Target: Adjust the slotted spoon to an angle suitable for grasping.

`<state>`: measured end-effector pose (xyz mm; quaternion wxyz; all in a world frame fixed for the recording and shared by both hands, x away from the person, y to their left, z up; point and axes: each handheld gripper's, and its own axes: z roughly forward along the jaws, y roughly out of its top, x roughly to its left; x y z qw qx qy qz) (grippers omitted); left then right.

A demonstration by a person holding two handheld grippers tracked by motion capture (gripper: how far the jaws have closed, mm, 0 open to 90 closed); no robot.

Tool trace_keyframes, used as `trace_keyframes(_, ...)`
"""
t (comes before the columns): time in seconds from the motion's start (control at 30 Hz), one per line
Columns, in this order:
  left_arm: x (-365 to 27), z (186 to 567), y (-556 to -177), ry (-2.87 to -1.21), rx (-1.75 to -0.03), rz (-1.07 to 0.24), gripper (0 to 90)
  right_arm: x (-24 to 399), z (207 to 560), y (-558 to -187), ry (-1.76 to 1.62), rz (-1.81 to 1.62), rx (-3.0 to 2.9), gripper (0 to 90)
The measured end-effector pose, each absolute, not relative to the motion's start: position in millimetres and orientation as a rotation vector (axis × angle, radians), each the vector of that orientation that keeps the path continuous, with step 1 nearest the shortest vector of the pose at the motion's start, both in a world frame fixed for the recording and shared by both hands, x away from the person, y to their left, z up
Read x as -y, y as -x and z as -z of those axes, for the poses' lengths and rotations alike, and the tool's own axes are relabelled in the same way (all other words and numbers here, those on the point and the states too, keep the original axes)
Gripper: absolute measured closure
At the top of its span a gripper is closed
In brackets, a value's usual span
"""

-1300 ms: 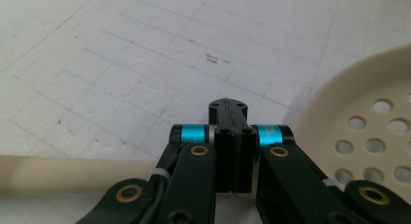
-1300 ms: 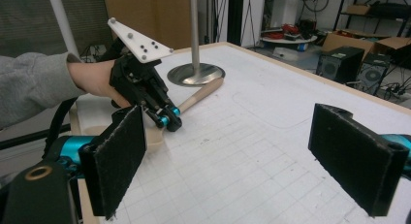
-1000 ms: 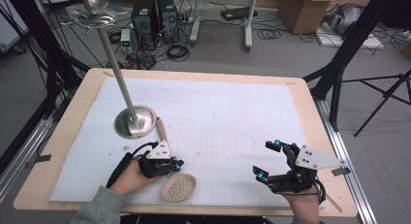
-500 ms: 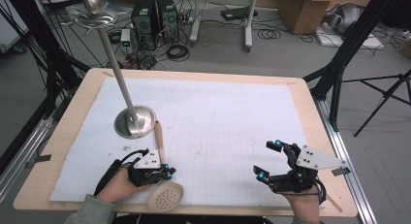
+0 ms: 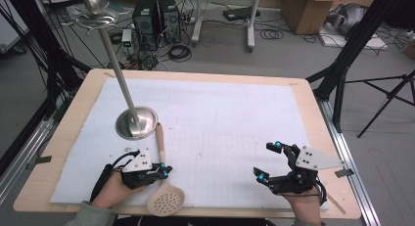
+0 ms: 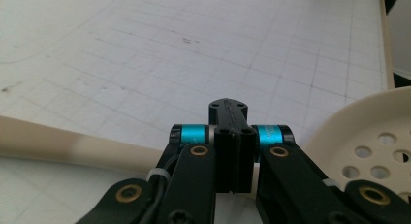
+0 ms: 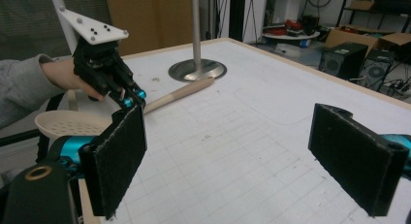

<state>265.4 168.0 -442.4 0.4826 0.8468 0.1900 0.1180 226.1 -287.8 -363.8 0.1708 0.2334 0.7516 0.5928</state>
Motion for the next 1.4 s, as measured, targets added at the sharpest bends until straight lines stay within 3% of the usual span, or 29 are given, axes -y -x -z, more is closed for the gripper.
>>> trace_keyframes(0.33,-196,443,-273,-2.014,-0.590,-0.328,89.6,286,364,-226,-0.661,-1.676,-2.141,12.8)
trace_keyframes(0.8,-187,448,-293,-2.093,-0.711,-0.294,89.6,287,363,-225,-0.664,-1.681,-2.140,12.8)
trace_keyframes(1.4,-161,447,-310,-2.125,-0.630,-0.260,89.6,287,363,-226,-0.658,-1.686,-2.136,12.8)
